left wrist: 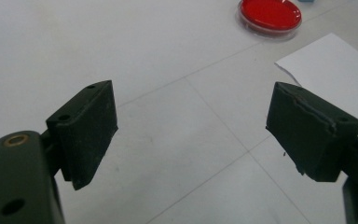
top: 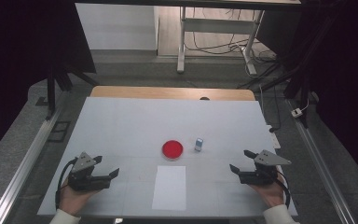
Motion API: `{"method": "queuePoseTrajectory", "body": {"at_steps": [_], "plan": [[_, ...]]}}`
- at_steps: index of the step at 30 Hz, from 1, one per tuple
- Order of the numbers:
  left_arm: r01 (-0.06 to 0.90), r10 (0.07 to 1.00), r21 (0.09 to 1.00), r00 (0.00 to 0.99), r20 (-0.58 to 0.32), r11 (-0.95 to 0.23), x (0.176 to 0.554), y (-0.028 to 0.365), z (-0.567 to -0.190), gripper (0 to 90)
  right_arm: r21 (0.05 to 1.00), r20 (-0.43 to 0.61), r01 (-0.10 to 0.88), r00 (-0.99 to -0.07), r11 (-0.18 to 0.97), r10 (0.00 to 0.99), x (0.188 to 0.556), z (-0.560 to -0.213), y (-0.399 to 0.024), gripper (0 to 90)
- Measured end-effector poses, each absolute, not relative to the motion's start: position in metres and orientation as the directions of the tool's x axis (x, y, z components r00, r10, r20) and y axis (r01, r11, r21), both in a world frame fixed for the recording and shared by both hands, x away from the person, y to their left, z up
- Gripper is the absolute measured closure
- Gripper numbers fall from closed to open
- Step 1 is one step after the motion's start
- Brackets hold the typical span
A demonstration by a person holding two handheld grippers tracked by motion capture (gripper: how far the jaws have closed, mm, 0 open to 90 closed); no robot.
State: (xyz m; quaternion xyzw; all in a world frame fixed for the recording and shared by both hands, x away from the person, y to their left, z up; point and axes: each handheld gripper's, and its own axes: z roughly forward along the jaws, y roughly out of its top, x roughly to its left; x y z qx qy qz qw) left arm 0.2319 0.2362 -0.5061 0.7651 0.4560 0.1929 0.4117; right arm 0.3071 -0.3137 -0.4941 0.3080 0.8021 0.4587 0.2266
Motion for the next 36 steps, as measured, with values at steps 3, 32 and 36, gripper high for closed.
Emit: {"method": "queuePoseTrajectory", "body": {"at_steps": [3,32,36], "plan": [[0.529,0.856,0.813,0.511,-0.076,-0.243,0.231,0.236,-0.505,16.3,0.877,-0.074,0.290,-0.708,0.383,0.703,0.307,-0.494,-0.315,19.9],[0.512,0.851,0.827,0.519,-0.082,-0.233,0.230,0.237,-0.504,17.4,0.876,-0.100,0.270,-0.708,0.399,0.699,0.304,-0.482,-0.308,26.9],[0.512,0.849,0.827,0.522,-0.082,-0.235,0.230,0.236,-0.505,17.5,0.877,-0.106,0.262,-0.713,0.403,0.693,0.306,-0.476,-0.305,27.7]]}}
